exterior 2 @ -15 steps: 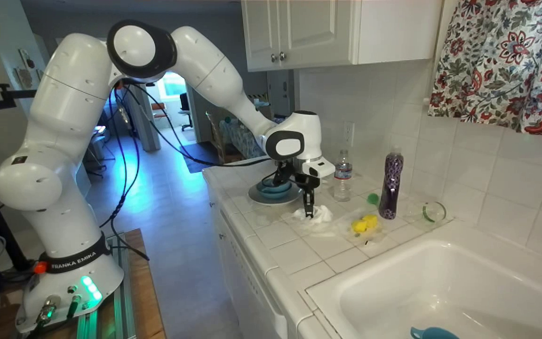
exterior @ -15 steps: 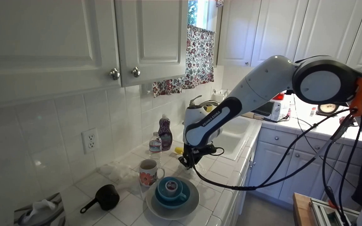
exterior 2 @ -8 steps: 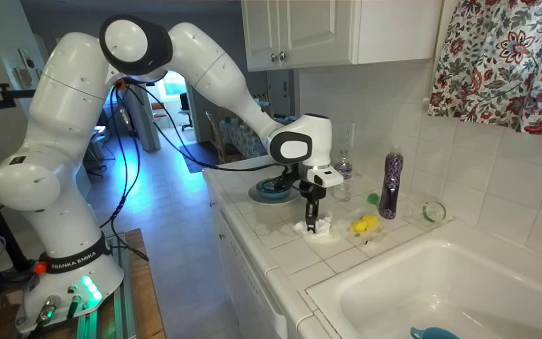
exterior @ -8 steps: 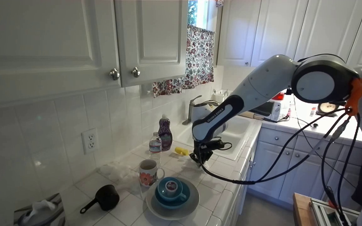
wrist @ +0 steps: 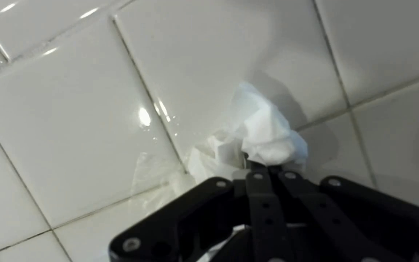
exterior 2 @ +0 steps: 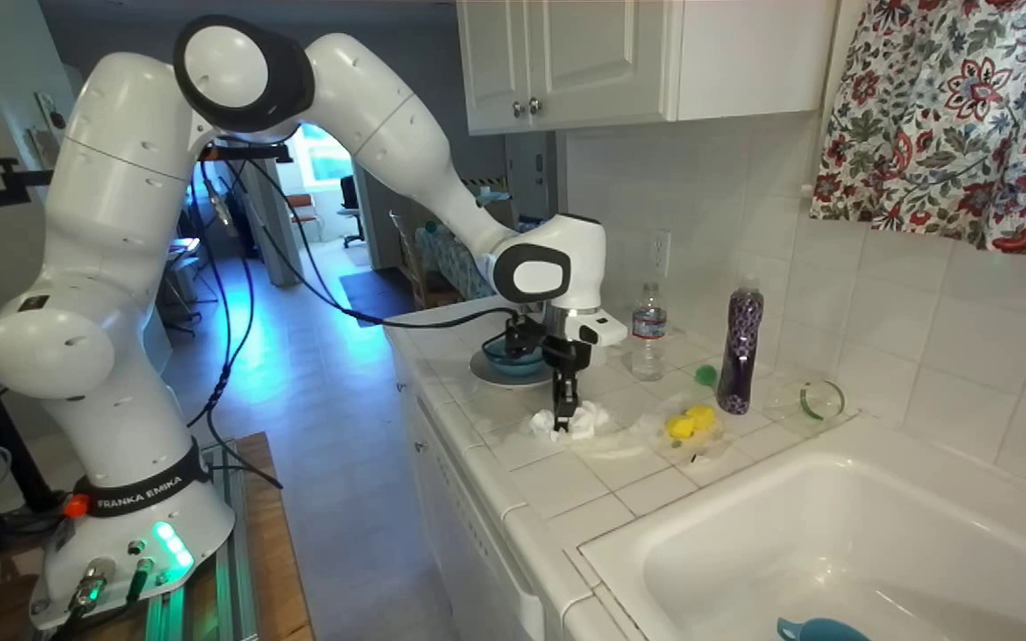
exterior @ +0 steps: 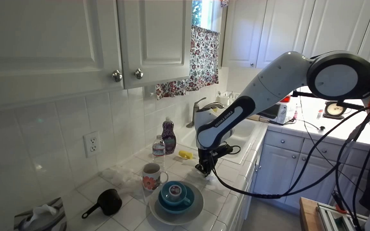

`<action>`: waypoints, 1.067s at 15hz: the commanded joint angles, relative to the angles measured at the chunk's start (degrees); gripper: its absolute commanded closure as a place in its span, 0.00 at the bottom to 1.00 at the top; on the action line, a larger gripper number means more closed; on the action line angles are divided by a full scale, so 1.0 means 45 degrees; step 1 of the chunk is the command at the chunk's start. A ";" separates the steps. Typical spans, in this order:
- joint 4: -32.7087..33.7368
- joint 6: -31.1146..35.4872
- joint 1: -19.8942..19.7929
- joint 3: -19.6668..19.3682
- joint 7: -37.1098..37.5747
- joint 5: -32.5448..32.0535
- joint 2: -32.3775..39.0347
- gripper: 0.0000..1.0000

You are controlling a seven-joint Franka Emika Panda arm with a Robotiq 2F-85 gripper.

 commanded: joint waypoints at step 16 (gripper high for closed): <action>0.2248 0.3256 0.0375 0.1427 -0.2028 -0.0518 0.2181 0.99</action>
